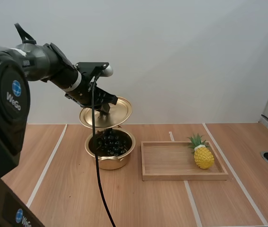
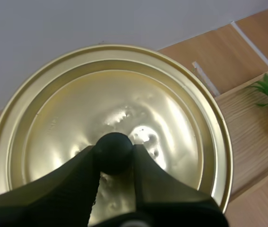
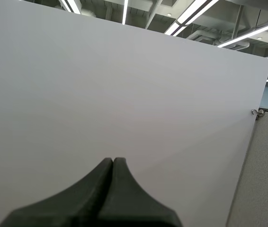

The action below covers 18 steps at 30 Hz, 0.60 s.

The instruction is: Open the pot, put the grape inside, and close it

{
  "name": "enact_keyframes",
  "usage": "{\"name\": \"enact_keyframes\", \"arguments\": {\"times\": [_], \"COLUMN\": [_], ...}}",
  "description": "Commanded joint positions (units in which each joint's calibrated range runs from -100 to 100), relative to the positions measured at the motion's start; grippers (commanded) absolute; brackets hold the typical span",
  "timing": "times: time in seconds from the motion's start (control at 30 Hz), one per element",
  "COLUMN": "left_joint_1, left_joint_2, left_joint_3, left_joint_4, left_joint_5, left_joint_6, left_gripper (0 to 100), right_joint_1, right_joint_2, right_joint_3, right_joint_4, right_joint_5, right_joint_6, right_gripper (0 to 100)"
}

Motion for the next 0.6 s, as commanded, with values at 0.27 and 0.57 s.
{"name": "enact_keyframes", "arguments": {"times": [0.27,0.57], "left_joint_1": [0.00,-0.49], "left_joint_2": [5.1,7.3], "left_joint_3": [1.8,6.7], "left_joint_4": [-2.3,-2.3], "left_joint_5": [-3.4,-5.9], "left_joint_6": [2.3,5.4], "left_gripper": [0,0], "right_joint_1": [-0.3,-0.3], "right_joint_2": [-0.6,-0.6], "right_joint_3": [-0.3,-0.3], "right_joint_4": [-0.4,-0.4], "right_joint_5": [0.4,0.4], "right_joint_6": [0.4,0.4], "right_gripper": [0,0]}}
